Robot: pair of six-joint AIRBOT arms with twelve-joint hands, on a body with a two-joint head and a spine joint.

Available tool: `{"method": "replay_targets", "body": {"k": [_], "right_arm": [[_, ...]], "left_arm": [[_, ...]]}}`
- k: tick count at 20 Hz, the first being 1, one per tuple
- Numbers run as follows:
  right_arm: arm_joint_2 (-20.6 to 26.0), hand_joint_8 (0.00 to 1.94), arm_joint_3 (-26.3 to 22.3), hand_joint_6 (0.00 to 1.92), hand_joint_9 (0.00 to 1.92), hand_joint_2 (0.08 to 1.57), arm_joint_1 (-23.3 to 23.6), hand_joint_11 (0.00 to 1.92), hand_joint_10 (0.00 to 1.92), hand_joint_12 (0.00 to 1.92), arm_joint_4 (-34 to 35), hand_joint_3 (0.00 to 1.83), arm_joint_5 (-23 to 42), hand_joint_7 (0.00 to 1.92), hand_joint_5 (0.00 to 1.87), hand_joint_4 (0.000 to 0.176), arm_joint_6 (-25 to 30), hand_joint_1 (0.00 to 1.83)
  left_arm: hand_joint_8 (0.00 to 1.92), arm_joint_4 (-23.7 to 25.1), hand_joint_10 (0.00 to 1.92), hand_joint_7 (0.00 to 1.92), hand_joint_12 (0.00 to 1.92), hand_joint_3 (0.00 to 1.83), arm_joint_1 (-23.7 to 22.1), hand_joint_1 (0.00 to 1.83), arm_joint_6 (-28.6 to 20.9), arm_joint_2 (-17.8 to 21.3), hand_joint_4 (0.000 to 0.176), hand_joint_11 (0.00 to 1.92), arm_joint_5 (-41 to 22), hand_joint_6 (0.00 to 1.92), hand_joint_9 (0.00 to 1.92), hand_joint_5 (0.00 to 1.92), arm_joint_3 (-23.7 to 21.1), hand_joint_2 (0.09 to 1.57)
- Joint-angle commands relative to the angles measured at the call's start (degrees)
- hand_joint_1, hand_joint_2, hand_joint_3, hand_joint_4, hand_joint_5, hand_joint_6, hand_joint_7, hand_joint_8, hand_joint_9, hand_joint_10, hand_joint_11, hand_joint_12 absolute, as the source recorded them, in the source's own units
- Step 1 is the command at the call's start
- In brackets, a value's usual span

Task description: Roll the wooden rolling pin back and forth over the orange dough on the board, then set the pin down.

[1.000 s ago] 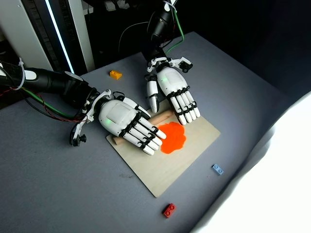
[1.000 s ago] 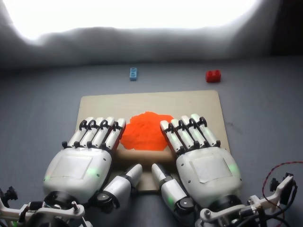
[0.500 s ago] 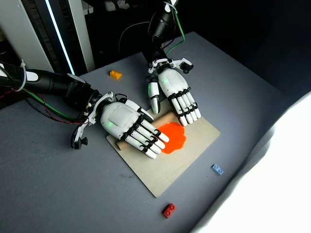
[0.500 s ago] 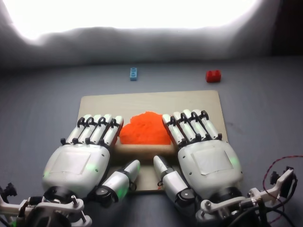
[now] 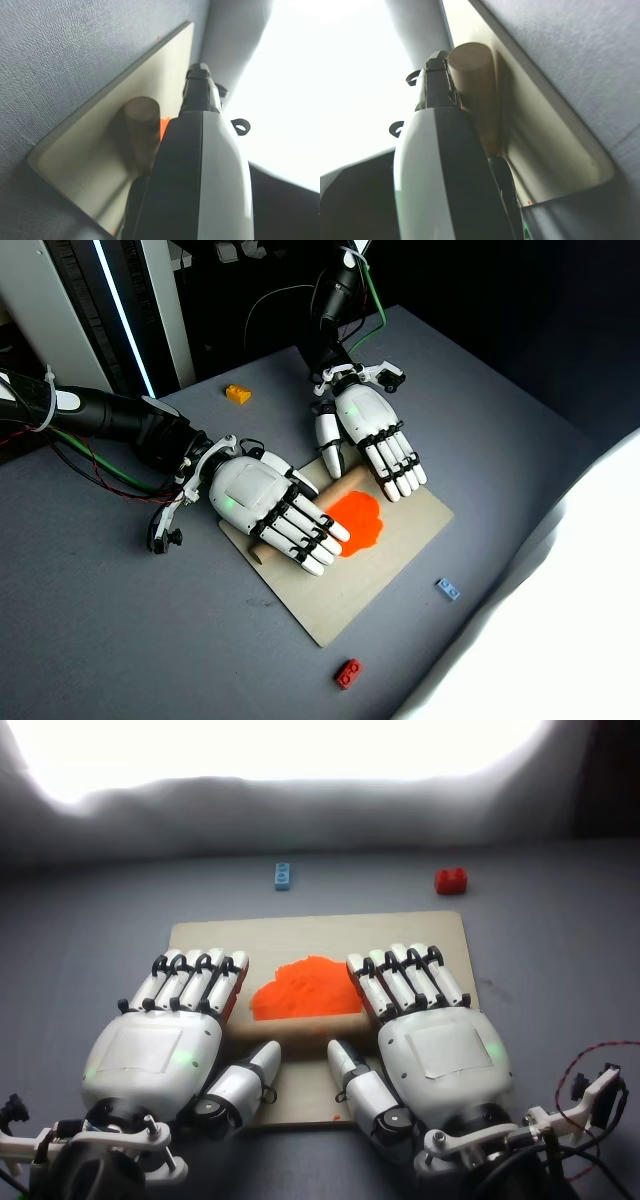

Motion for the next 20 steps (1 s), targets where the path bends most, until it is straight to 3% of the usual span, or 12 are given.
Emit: {"method": "replay_targets", "body": {"k": [1,4,13,18,20], "right_arm": [[0.2,0.01,0.3,0.01,0.1,1.5,0.7,0.0,0.01,0.24,-3.8,0.0,-4.9,0.14,0.17,0.0,0.3,0.0],[0.2,0.0,0.8,0.01,0.11,1.47,1.0,0.0,0.01,0.34,-3.7,0.0,-4.7,0.15,0.18,0.0,0.7,0.0],[0.2,0.01,2.1,0.01,0.12,1.48,1.6,0.0,0.01,0.31,-3.7,0.0,-4.3,0.16,0.19,0.0,1.5,0.0],[0.1,0.0,3.0,0.0,0.11,1.55,1.9,0.0,0.0,0.14,-3.7,0.01,-3.9,0.17,0.2,0.0,1.9,0.0],[0.1,0.0,3.4,0.0,0.11,1.56,2.1,0.0,0.0,0.15,-3.7,0.01,-3.8,0.18,0.21,0.0,2.1,0.0]], "left_arm": [[0.0,3.3,0.0,0.0,0.0,0.02,-0.5,0.0,-0.2,0.0,0.0,0.0,-5.5,0.0,0.0,0.0,0.3,1.48],[0.0,3.1,0.0,0.0,0.0,0.02,-1.0,0.0,-0.2,-0.1,0.0,0.0,-5.1,0.0,0.0,0.0,1.0,1.47],[0.0,2.7,0.0,0.0,0.0,0.02,-1.7,0.0,-0.1,-1.1,0.0,0.0,-4.4,0.0,0.0,0.0,2.4,1.48],[0.0,2.3,0.0,0.0,0.0,0.04,-2.1,0.0,0.0,-1.3,0.0,0.0,-3.5,0.0,0.0,0.0,3.4,1.53],[0.0,2.3,0.0,0.0,0.0,0.04,-2.2,0.0,0.0,-1.3,0.0,0.0,-2.9,0.0,0.0,0.0,3.9,1.53]]}}
